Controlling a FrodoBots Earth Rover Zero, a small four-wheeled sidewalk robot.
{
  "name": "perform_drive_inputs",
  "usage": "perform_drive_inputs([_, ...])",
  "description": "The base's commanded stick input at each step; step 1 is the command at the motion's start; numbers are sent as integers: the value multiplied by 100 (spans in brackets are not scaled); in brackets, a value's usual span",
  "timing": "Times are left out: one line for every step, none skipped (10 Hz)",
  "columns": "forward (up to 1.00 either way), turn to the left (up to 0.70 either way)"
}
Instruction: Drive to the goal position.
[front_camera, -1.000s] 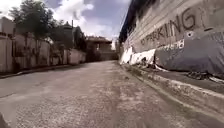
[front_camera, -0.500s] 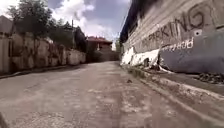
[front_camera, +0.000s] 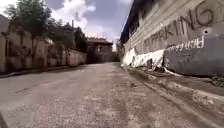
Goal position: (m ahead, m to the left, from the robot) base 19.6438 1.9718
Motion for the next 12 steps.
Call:
perform_drive_inputs([70, 0])
perform_drive_inputs([70, 0])
perform_drive_inputs([70, 0])
perform_drive_inputs([70, 0])
perform_drive_inputs([70, 0])
perform_drive_inputs([70, 0])
perform_drive_inputs([70, 0])
perform_drive_inputs([70, 0])
perform_drive_inputs([70, 0])
perform_drive_inputs([70, 8])
perform_drive_inputs([70, 23])
perform_drive_inputs([70, 31])
